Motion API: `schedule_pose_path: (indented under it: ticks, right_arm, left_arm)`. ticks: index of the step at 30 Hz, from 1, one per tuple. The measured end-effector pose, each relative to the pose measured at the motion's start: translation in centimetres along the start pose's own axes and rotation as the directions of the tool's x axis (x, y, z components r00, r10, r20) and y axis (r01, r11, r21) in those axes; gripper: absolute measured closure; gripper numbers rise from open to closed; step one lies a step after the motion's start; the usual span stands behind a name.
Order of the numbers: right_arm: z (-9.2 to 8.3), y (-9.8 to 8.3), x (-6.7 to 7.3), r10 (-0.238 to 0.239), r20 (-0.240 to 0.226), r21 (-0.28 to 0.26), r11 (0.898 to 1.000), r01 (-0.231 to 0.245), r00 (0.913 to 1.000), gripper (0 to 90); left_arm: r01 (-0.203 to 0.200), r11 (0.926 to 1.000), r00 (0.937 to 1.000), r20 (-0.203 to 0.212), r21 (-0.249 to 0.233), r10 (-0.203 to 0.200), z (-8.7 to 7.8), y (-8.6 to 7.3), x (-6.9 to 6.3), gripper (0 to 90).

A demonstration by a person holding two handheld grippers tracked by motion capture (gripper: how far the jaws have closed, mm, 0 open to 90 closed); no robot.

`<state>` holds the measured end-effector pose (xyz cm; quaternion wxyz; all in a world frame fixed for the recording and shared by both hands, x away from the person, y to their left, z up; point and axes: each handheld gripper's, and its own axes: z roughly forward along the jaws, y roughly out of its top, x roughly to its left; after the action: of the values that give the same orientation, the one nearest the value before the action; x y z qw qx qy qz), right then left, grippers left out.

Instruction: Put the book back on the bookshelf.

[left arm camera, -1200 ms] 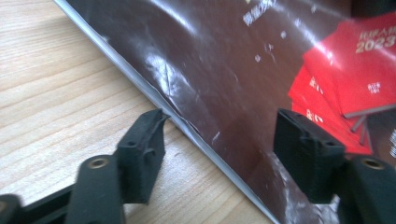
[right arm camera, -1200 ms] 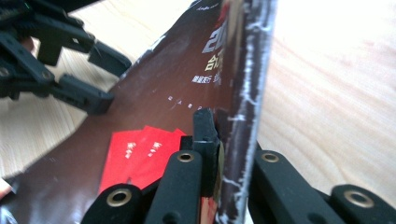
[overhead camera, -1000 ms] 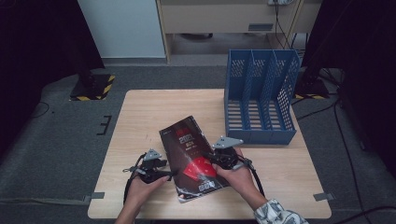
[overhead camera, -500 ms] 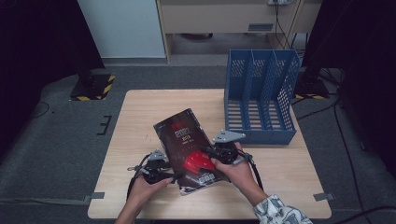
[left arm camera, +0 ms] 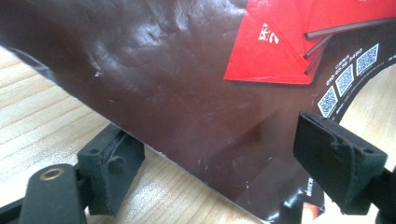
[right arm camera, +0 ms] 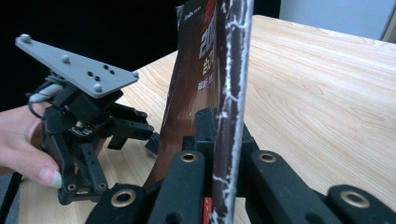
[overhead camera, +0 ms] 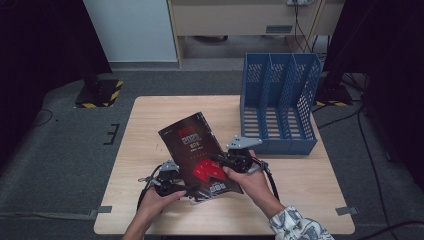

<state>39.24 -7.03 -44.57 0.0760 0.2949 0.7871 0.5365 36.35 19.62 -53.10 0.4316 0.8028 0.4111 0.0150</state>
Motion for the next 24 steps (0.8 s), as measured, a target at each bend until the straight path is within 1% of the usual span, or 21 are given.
schedule_pose_path:
  ticks: [1,2,3,4,5,6,7,8,9,10,11,12,13,14,15,17,20,24]
  right_arm:
    - [0.0,0.0,0.0,0.000,0.000,0.000,1.000,0.000,1.0000,87.0]
    - [0.0,0.1,0.1,-0.001,-0.004,-0.001,1.000,0.001,1.0000,87.0]
    - [0.0,0.1,0.1,-0.001,-0.004,-0.001,1.000,0.001,1.0000,87.0]
    - [0.0,0.3,0.2,-0.003,-0.008,-0.003,1.000,0.003,1.0000,87.0]
    - [0.0,0.3,0.2,-0.003,-0.008,-0.003,1.000,0.003,1.0000,87.0]
    - [0.1,0.3,0.2,-0.008,-0.009,-0.002,1.000,0.008,0.9999,87.0]
    - [0.1,0.3,0.2,-0.008,-0.009,-0.002,1.000,0.008,0.9999,87.0]
    - [0.1,0.3,0.2,-0.017,-0.008,0.003,1.000,0.017,0.9998,87.0]
    - [0.1,0.3,0.2,-0.017,-0.008,0.003,1.000,0.017,0.9998,87.0]
    - [0.1,0.3,0.2,-0.025,-0.008,0.008,1.000,0.025,0.9997,87.0]
    - [0.2,0.2,0.2,-0.030,-0.006,0.012,0.999,0.030,0.9995,87.0]
    - [0.3,0.2,0.2,-0.037,-0.008,0.016,0.999,0.037,0.9993,87.0]
    - [0.3,0.2,0.2,-0.037,-0.008,0.016,0.999,0.037,0.9993,87.0]
    - [0.5,0.1,0.2,-0.049,-0.001,0.025,0.998,0.049,0.9988,86.9]
    - [0.5,0.1,0.2,-0.049,-0.001,0.025,0.998,0.049,0.9988,86.9]
    - [0.5,0.1,0.2,-0.059,-0.001,0.029,0.998,0.059,0.9982,86.9]
    - [0.6,0.2,0.2,-0.073,0.003,0.034,0.997,0.073,0.9973,86.5]
    - [0.3,0.8,0.2,-0.113,0.009,0.061,0.992,0.113,0.9935,85.0]
  left_arm:
    - [0.000,1.0000,1.0000,0.000,0.000,0.000,0.0,0.0,0.0,17.1]
    - [0.014,0.9998,0.9998,0.015,-0.011,-0.013,0.0,0.0,0.3,19.0]
    - [0.014,0.9998,0.9998,0.015,-0.011,-0.013,0.0,0.0,0.3,20.5]
    - [0.033,0.9994,0.9992,0.022,-0.013,-0.032,-0.2,0.0,0.6,23.4]
    - [0.033,0.9994,0.9992,0.022,-0.013,-0.032,-0.2,0.0,0.6,26.9]
    - [0.036,0.9993,0.9993,0.013,-0.007,-0.036,-0.5,0.0,0.8,31.2]
    - [0.036,0.9993,0.9993,0.013,-0.007,-0.036,-0.5,0.0,0.8,36.8]
    - [0.048,0.9988,0.9988,0.007,-0.002,-0.048,-0.9,0.0,0.9,43.1]
    - [0.048,0.9988,0.9988,0.007,-0.002,-0.048,-0.9,0.0,0.9,49.1]
    - [0.052,0.9986,0.9986,0.004,0.002,-0.052,-1.1,0.0,1.0,49.1]
    - [0.065,0.9979,0.9979,0.001,0.007,-0.065,-1.2,0.0,1.0,54.6]
    - [0.064,0.9979,0.9980,0.000,0.010,-0.064,-1.4,0.1,1.0,65.0]
    - [0.065,0.9979,0.9979,0.004,0.009,-0.065,-1.6,0.1,1.1,65.0]
    - [0.070,0.9975,0.9975,0.011,0.012,-0.070,-1.7,0.2,1.1,72.6]
    - [0.069,0.9976,0.9975,0.016,0.012,-0.069,-1.8,0.2,1.1,72.6]
    - [0.061,0.9980,0.9980,0.017,0.016,-0.061,-1.9,0.3,1.0,77.5]
    - [0.055,0.9983,0.9983,0.016,0.018,-0.055,-2.1,0.5,0.9,80.7]
    - [0.044,0.9990,0.9990,0.001,0.012,-0.044,-2.4,0.7,0.7,83.2]
